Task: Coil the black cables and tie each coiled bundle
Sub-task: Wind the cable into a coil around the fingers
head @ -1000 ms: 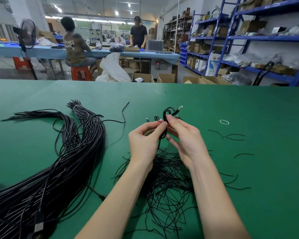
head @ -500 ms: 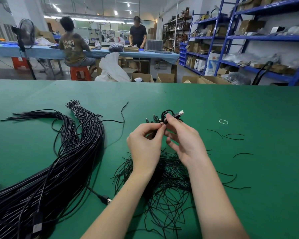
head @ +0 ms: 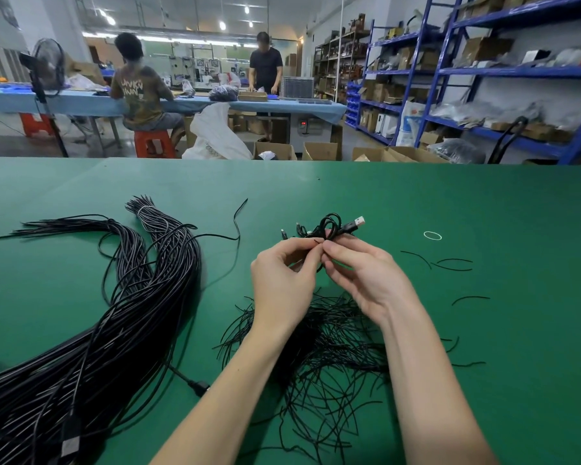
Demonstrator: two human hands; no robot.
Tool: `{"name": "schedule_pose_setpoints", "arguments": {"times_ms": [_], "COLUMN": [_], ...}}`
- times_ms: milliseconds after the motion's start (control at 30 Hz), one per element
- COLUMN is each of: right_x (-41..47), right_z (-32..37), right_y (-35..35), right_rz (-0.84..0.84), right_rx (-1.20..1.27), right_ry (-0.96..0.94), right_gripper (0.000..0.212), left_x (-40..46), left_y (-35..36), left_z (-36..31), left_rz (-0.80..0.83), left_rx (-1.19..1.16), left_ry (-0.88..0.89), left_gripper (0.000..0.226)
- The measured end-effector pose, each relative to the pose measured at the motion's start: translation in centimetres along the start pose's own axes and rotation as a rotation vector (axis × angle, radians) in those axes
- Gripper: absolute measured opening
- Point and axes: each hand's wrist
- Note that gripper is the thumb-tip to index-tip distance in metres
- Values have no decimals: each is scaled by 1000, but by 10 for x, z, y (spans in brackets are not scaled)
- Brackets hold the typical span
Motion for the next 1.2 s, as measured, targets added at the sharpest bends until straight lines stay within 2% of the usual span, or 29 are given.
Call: {"name": "schedule_pose_setpoints", "arguments": {"times_ms": [200,333,500,600,733,967,1067,1200], "right_x": [1,-2,-3,-3,-5,-10,-11,-11], "right_z": [1,1,4,4,3,7,8,8], "right_y": [-6,-10,-15,-15,-13,-16,-16,-15], "right_rz": [11,22,83,85,70,101,109,104], "right_rx": [73,-62,-250,-402,-483,-602,-663,-720], "right_ry": [10,-31,-143,-224,-298,-353,-376,-439], "right_gripper": [26,26,35,41,47,48,47,41], "left_x": [5,10,16,19,19,23,24,27], "left_y": [-1,-6,-13,-15,-18,-28,-30,-32], "left_z": [-5,-8,-14,-16,-17,-20,-19,-20], "left_rz": [41,69,93,104,116,219,290,320], "left_rx": [-135,-210,-431,-510,-587,-563,-491,-391], "left_ry": [-139,-306,-583,-694,-795,-836,-774,-658], "left_gripper": [5,6,6,8,13,17,34,33]}}
Point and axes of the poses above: each hand's wrist, its own x-axis towards the middle knuckle, its own y-axis out of the palm, z = x × y, and after that the axes turned 12 degrees about -x, right-handed
